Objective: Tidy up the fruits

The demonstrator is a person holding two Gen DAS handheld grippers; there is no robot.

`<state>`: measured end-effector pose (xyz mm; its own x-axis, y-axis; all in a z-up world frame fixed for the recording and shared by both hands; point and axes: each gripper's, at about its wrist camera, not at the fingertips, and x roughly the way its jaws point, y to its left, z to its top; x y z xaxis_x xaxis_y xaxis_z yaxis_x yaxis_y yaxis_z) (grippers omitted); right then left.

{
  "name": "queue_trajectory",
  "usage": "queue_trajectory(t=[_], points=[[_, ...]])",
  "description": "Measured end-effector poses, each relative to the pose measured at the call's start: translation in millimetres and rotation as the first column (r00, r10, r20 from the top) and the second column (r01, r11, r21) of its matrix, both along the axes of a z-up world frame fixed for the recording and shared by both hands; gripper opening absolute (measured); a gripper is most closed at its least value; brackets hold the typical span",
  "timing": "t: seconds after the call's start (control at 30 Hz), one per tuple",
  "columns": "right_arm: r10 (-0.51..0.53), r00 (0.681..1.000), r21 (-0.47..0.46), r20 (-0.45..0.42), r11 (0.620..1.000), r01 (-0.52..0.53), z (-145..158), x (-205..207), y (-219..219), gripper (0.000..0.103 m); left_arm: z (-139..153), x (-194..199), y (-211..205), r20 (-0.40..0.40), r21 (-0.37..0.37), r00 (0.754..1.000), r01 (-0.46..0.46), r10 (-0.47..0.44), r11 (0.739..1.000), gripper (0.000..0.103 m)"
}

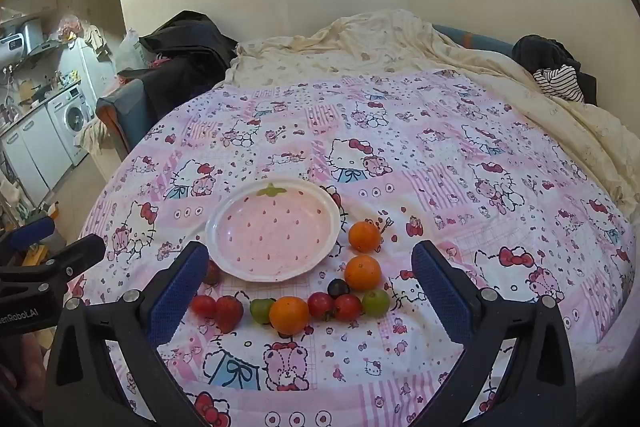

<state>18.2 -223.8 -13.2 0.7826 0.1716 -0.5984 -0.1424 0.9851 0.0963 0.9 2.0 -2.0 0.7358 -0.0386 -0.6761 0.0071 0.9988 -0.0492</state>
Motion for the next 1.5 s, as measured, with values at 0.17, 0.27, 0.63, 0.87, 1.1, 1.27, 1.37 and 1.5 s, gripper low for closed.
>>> queue_trajectory(t=[0.17, 0.27, 0.63, 0.87, 1.1, 1.27, 1.37, 1.5], points=[[0.002, 1.000, -0.004, -0.002, 1.000, -0.002, -1.1, -0.2, 1.5, 0.103, -1.2, 2.3, -2.5, 0.013, 0.033, 1.000, -0.009, 0.009, 0.999, 0.103], [0.003, 1.000, -0.003, 0.004, 1.000, -0.003, -0.3, -2.1, 2.2, 0.103, -0.7, 2.4, -6.2, 0.015, 0.037, 1.000, -0.006, 0.006, 0.999, 0.103], [0.000, 1.000, 0.000, -0.007, 1.000, 0.000, -1.4, -1.3, 1.9, 0.103, 3.4, 0.5, -0.8, 0.023, 0.018, 1.000, -0.008, 0.007, 1.000, 0.103], [0.001, 1.000, 0.000, -0.012, 1.000, -0.001, -3.8, -0.5, 2.2, 0.103, 5.9, 0.6, -1.1, 0.026, 0.019, 1.000, -0.011, 0.010, 1.000, 0.103], [0.001, 1.000, -0.001, -0.014, 1.000, -0.001, -4.8, 0.0, 2.3, 0.103, 5.6, 0.0, -0.9, 0.028, 0.022, 1.000, -0.011, 0.011, 1.000, 0.103], [0.001, 1.000, 0.000, -0.015, 1.000, -0.001, -4.2, -0.5, 2.4, 0.103, 5.9, 0.3, -1.2, 0.029, 0.022, 1.000, -0.013, 0.012, 1.000, 0.103], [0.001, 1.000, -0.001, -0.016, 1.000, -0.001, -3.9, -0.3, 2.4, 0.103, 5.1, 0.0, -1.2, 0.029, 0.021, 1.000, -0.014, 0.013, 1.000, 0.103], [0.002, 1.000, 0.000, -0.019, 1.000, -0.002, -7.5, -0.2, 3.1, 0.103, 5.1, -0.1, -1.2, 0.030, 0.023, 0.999, -0.013, 0.012, 1.000, 0.103]])
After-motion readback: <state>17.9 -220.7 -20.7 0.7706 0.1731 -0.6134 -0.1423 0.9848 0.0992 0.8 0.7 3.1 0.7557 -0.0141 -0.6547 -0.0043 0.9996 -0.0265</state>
